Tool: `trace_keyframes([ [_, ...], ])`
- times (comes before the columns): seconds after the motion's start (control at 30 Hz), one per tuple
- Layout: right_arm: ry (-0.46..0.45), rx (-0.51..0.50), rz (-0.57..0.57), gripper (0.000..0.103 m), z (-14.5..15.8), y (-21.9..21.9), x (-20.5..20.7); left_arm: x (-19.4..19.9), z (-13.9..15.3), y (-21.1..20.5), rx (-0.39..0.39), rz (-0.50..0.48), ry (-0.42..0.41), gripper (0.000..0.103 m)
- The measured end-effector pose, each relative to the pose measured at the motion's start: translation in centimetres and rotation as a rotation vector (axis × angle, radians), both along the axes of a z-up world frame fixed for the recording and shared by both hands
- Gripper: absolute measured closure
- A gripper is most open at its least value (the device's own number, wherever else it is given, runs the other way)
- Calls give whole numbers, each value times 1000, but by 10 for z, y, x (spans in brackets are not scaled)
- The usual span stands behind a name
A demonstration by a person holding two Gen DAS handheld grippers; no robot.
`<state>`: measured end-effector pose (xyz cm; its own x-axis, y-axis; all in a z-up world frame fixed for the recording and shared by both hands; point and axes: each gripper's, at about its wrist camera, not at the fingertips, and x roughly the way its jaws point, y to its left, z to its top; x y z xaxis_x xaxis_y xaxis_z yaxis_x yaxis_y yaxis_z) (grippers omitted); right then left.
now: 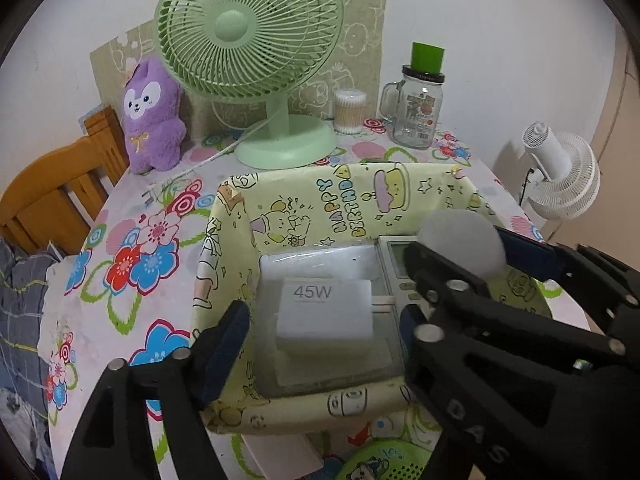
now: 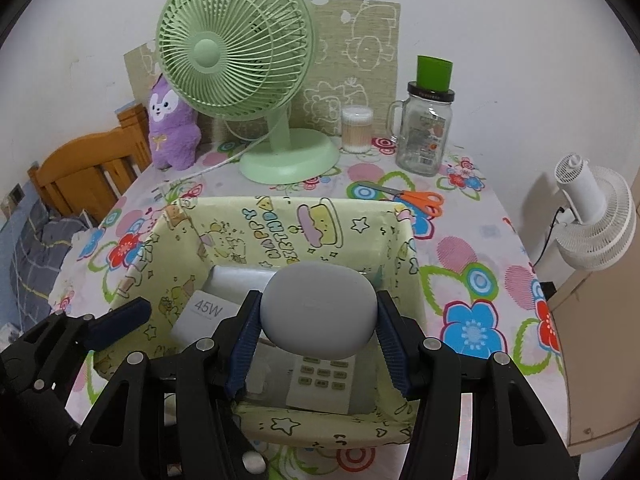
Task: Organize rigid objects
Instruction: 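Lower the charger and egg object into the fabric box and open both tools, then withdraw both tools from the fabric box back toward the remaining objects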
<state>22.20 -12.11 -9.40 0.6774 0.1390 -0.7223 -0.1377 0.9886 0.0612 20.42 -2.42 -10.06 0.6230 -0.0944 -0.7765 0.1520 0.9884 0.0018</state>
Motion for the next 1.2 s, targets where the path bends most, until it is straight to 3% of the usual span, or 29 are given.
trace_keyframes([
  [0.1,11,20,24,45,-1,3,0,-6,3,-1,12,-10,-18,15],
  [0.67,51,55,40,43,-3,7,-4,-13,5,2,21,3,-25,15],
  [0.77,38,46,39,34,1,7,-8,-17,8,2,13,-2,-31,15],
  [1.2,4,13,11,19,13,5,-36,-39,16,3,5,-7,-36,10],
])
